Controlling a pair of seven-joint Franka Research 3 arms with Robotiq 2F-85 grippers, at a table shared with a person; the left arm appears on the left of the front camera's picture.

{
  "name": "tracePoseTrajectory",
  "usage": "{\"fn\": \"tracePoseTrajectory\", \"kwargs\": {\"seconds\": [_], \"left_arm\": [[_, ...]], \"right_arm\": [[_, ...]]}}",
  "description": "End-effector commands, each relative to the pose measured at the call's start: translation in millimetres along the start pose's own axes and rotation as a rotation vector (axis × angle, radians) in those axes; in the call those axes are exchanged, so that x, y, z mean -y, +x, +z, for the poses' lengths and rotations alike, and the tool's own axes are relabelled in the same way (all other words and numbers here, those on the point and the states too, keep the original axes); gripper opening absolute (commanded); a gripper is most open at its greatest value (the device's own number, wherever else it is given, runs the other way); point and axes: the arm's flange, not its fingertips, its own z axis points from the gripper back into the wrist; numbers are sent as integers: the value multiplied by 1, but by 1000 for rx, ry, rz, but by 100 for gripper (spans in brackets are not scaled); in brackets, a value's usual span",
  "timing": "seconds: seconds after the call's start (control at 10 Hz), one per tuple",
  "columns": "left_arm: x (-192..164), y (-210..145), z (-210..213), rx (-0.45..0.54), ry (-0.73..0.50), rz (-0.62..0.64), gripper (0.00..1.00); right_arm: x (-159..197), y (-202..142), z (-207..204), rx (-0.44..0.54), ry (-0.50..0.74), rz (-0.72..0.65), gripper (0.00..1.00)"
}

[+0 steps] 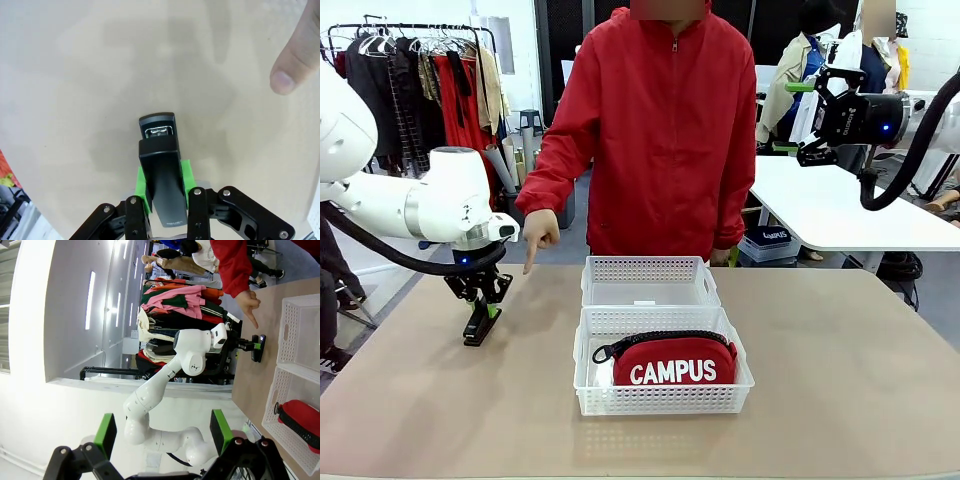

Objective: Distribute items into two baskets.
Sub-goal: Pick up the Stapler that the person points to.

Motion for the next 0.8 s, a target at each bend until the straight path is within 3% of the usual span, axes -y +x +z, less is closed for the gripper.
{"fn": "tracePoseTrajectory", "kwargs": {"seconds": [0.0, 0.3, 0.4, 0.7], "left_arm": [[5, -6, 16, 4, 1, 28, 0], [11, -10, 57, 10, -16, 48, 0], [16, -10, 80, -42, -55, 98, 0], [30, -12, 141, -61, 4, 105, 0]], "right_arm": [[-3, 0, -1, 4, -2, 6, 100], [-3, 0, -1, 4, -2, 6, 100], [-3, 0, -1, 4, -2, 6, 100], [-3, 0, -1, 4, -2, 6, 100]]}}
